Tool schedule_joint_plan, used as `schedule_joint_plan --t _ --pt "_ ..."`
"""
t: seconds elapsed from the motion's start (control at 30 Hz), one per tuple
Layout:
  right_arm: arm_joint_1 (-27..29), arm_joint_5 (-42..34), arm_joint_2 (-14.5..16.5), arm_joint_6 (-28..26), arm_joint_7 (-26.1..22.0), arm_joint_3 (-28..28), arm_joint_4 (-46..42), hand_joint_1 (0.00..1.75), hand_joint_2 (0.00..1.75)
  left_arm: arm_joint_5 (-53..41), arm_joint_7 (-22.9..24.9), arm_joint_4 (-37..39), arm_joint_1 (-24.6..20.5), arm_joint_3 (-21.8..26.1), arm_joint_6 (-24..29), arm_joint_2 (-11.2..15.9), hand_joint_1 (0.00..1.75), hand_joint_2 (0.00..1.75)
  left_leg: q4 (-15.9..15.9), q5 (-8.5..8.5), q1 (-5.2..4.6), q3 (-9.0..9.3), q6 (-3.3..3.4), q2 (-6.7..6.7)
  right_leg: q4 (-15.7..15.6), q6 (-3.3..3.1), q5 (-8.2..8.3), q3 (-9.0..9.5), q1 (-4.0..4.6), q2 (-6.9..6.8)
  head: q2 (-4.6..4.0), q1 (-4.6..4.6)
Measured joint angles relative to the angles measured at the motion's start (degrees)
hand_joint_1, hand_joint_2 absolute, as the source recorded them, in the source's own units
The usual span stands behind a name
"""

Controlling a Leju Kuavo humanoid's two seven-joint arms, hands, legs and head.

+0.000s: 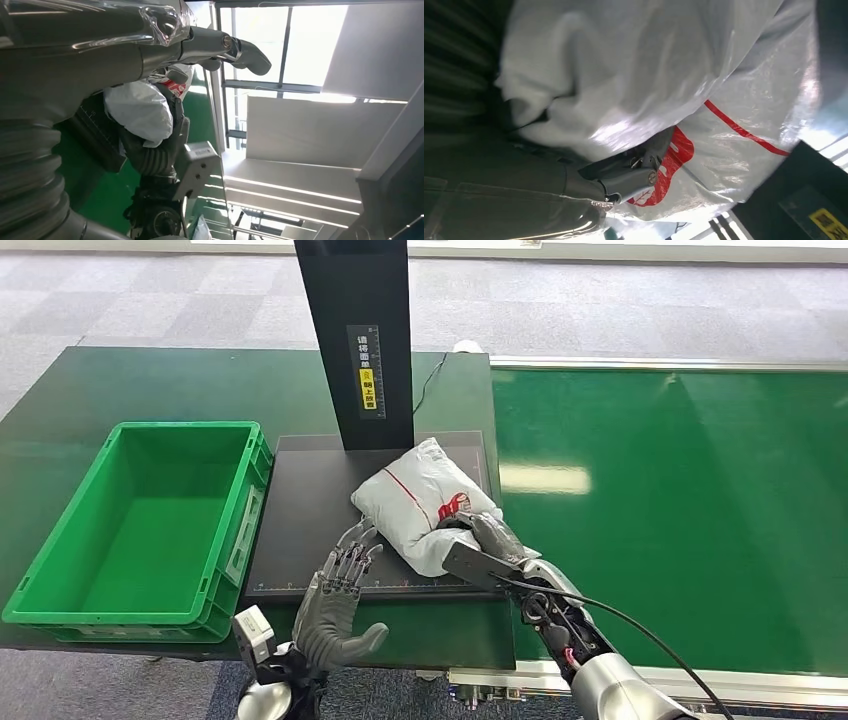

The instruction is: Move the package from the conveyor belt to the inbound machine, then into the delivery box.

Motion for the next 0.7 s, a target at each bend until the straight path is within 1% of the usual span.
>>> schedule_joint_plan --t 0.07,0.17,0.23,0.3,0.37,0.43,0.6,0.7 --pt "2.95 -7.68 -0.15 4.53 -2.37 -2.06 -3.61 0.00 1.75 0.29 0.00 0.01 0.01 0.03 0.21 0.04 0.00 1.75 0.00 0.00 0.00 -0.04 0.00 -0.11 0.00 0.01 -0.01 -0.01 0.00 -0.05 0.00 0.00" --pt "8.55 -19.84 -0.52 11.93 -3.13 -5.78 -11.59 0.00 1.75 0.58 0.00 0.01 0.02 0.12 0.61 0.14 0.00 1.75 0.01 0.00 -0.01 -0.18 0.00 -0.22 0.00 0.03 -0.04 -0.09 -0.01 -0.14 0.00 0.01" --pt "12.29 -26.24 -0.61 16.43 -3.22 -8.49 -16.60 0.00 1.75 0.59 0.00 0.01 0.09 0.17 0.86 0.21 0.00 1.75 0.01 -0.01 -0.01 -0.25 0.01 -0.23 0.00 0.04 -0.05 -0.13 -0.01 -0.16 0.00 0.01" --pt "15.78 -30.56 -0.54 20.35 -3.31 -11.27 -20.92 0.00 1.75 0.59 0.00 0.01 0.24 0.19 1.04 0.32 0.00 1.75 0.01 -0.02 -0.01 -0.31 0.01 -0.23 0.00 0.05 -0.06 -0.17 -0.02 -0.16 0.00 -0.02" --pt "18.41 -32.49 -0.46 22.46 -3.34 -13.59 -24.13 0.00 1.75 0.59 0.00 0.01 0.41 0.20 1.07 0.44 0.00 1.75 0.00 -0.02 -0.01 -0.35 0.02 -0.22 0.00 0.05 -0.06 -0.22 -0.02 -0.16 0.00 -0.02" --pt "20.06 -32.97 -0.44 23.06 -3.36 -15.15 -26.39 0.00 1.75 0.59 0.00 0.00 0.53 0.20 1.07 0.49 0.00 1.75 0.00 -0.02 -0.01 -0.36 0.02 -0.21 0.00 0.05 -0.06 -0.25 -0.02 -0.16 0.00 -0.02" --pt "21.99 -33.23 -0.44 23.51 -3.36 -16.91 -29.29 0.00 1.75 0.58 0.00 0.00 0.71 0.20 1.08 0.50 0.00 1.75 0.00 -0.01 -0.01 -0.35 0.01 -0.21 0.00 0.05 -0.05 -0.24 -0.02 -0.16 0.00 -0.01" --pt "22.78 -34.78 -0.19 25.62 -3.36 -17.81 -30.24 0.00 1.75 0.43 0.00 0.01 0.86 0.20 1.15 0.50 0.00 1.75 0.00 -0.01 -0.01 -0.34 0.01 -0.21 0.00 0.05 -0.06 -0.25 -0.01 -0.16 0.00 -0.02"
